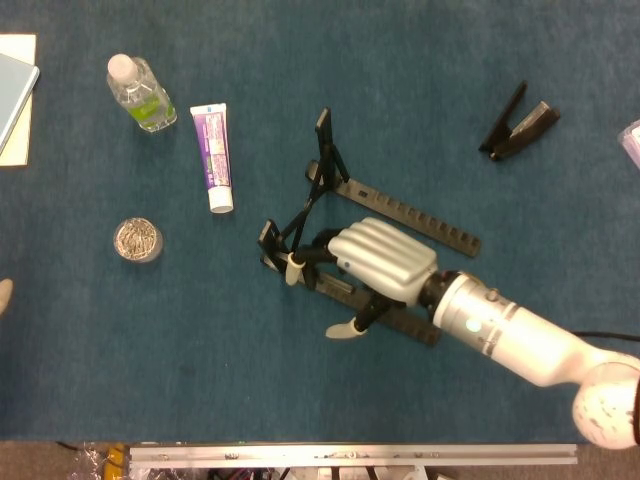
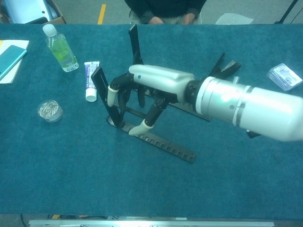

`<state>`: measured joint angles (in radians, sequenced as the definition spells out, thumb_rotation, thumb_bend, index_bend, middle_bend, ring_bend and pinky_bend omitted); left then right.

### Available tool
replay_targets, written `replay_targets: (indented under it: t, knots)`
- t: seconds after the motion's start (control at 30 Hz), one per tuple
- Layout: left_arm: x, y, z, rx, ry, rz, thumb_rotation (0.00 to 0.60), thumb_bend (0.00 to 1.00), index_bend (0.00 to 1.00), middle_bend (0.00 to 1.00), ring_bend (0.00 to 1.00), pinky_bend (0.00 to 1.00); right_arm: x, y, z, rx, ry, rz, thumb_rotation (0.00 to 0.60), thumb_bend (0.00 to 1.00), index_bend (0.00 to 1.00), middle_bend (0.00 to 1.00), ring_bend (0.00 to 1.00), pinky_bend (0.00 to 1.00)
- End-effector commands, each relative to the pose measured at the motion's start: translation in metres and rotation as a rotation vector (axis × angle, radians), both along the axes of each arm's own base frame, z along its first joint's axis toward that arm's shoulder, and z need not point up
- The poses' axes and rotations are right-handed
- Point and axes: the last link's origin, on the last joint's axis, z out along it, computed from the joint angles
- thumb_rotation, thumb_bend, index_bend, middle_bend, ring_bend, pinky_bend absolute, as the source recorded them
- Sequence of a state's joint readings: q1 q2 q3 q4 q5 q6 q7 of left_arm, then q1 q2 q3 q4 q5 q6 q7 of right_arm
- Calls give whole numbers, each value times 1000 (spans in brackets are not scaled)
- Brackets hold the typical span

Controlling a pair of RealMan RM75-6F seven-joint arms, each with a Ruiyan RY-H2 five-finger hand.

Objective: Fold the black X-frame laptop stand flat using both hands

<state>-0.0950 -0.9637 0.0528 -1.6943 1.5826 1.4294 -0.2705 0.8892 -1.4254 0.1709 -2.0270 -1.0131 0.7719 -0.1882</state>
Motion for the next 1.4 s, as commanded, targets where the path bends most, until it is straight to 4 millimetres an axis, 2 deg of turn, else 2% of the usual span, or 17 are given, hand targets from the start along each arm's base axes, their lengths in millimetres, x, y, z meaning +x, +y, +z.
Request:
replay_targets:
  t: [0.03,0.37,0.87,1.23,1.4]
  knots:
    - [-1,-1,0,0,-1,4,600,338,5,22,0,0,-2,-1,-18,27,24,-14,600,75,381,499,336,472]
    - [-7,-1,1,4,-3,15,600,339,5,21,0,0,-12,-9,-57,50,90,-81,600,75,381,497,336,472]
    - [-12,1,3,9,-8,17,600,339,5,21,0,0,-17,-19,-79,43,112,-133,600,76,381,471,336,473]
    - [-16,1,5,17,-11,24,600,338,5,21,0,0,-12,-22,-86,26,103,-130,600,75,381,469,336,472]
    - [-17,-1,6,19,-13,25,600,339,5,21,0,0,-23,-20,-72,25,121,-123,600,75,381,469,336,473]
